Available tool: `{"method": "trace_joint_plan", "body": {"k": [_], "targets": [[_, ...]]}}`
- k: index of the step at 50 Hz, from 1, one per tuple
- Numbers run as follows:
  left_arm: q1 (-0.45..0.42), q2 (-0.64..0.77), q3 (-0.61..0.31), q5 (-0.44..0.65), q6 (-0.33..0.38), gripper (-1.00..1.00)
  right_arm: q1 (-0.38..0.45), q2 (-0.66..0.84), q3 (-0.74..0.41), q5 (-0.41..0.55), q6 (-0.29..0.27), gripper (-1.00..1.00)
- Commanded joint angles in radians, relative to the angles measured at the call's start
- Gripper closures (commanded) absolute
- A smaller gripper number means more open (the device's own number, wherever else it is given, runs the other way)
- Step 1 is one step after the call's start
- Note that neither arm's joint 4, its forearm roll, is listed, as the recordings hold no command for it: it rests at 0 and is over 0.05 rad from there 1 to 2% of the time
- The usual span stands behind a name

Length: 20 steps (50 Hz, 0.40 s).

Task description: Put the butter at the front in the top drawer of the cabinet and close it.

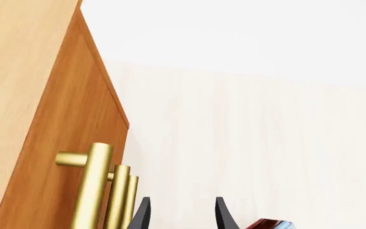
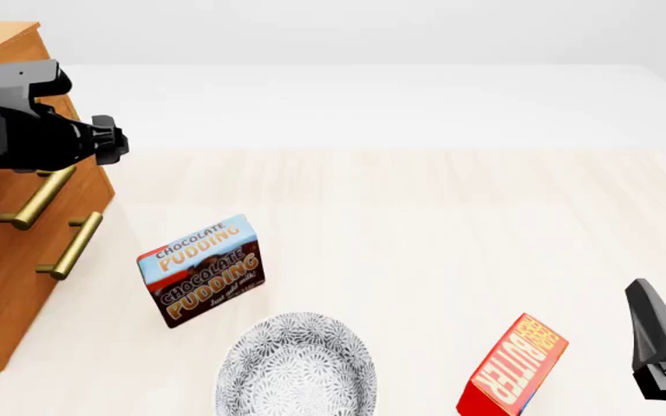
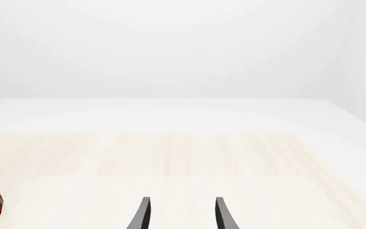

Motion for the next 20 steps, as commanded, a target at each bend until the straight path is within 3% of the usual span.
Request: {"method": "trace_joint_plan", "body": {"k": [1,20], "targets": [[0.049,0.0,0.004,0.012,0.004,-1.0,0.0,-0.001,0.001,0.001,0.0,-1.0],[0.034,-0.009,-0.009,0.026,0.012,-1.0,0.0,-0.001,0.001,0.001,0.0,-1.0]]}}
